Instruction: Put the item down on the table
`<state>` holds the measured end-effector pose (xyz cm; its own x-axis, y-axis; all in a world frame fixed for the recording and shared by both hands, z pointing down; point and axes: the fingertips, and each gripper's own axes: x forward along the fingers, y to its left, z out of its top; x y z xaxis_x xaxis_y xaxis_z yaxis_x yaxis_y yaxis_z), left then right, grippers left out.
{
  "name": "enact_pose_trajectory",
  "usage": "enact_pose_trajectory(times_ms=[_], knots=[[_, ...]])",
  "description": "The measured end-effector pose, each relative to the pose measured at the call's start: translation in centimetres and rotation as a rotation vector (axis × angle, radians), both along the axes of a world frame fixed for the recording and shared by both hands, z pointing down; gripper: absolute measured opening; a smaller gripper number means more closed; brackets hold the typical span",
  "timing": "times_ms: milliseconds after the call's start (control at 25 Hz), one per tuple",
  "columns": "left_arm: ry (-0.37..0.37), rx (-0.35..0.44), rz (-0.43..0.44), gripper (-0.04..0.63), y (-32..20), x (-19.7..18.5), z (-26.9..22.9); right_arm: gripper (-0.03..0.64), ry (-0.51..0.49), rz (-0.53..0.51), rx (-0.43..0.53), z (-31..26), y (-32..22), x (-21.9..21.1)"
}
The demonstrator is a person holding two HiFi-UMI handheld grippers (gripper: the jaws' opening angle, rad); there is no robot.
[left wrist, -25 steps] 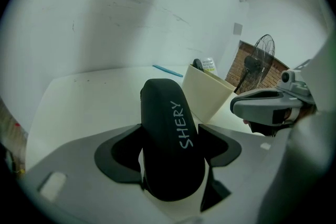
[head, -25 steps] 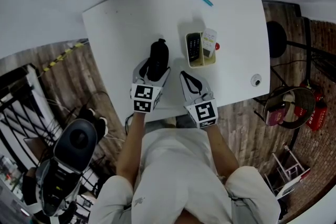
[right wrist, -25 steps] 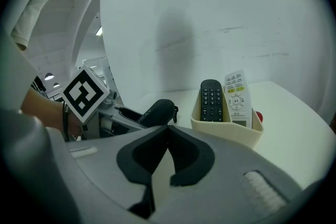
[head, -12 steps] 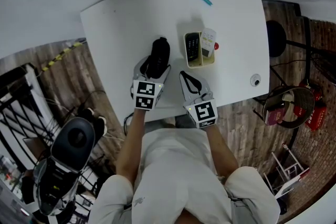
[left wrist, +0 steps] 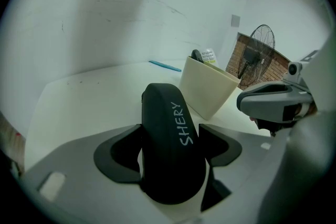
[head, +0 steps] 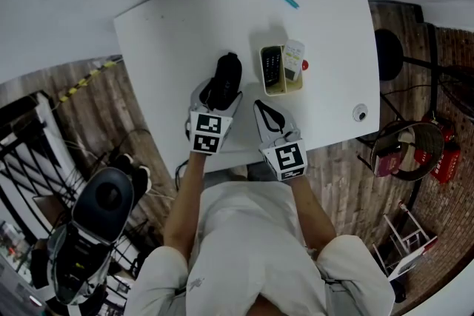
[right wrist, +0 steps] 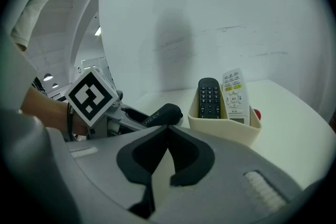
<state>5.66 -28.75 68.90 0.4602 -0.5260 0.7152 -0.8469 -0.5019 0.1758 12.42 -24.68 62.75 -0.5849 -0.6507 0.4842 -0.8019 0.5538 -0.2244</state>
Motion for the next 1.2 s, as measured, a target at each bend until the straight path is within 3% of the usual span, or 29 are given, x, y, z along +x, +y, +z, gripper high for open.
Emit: enact_pose_trajectory(times_ms=[480, 960, 1200], knots=[[0.052, -0.005, -0.002, 0.404, 0.3, 0.1, -1.1, 0.004, 0.005, 0.027, 0.015, -0.7, 0.8, 0.0], [0.063, 0.035, 0.017, 0.405, 1.6, -0.6, -3.0, 0.003, 0.018, 0.077, 0.046, -2.0, 2.1, 0.1], [0.084, 0.100, 0.012, 0.355, 2.5, -1.7, -5.8, 0.003, 0.021, 0.099, 0.088, -4.0, 2.6, -0.1]])
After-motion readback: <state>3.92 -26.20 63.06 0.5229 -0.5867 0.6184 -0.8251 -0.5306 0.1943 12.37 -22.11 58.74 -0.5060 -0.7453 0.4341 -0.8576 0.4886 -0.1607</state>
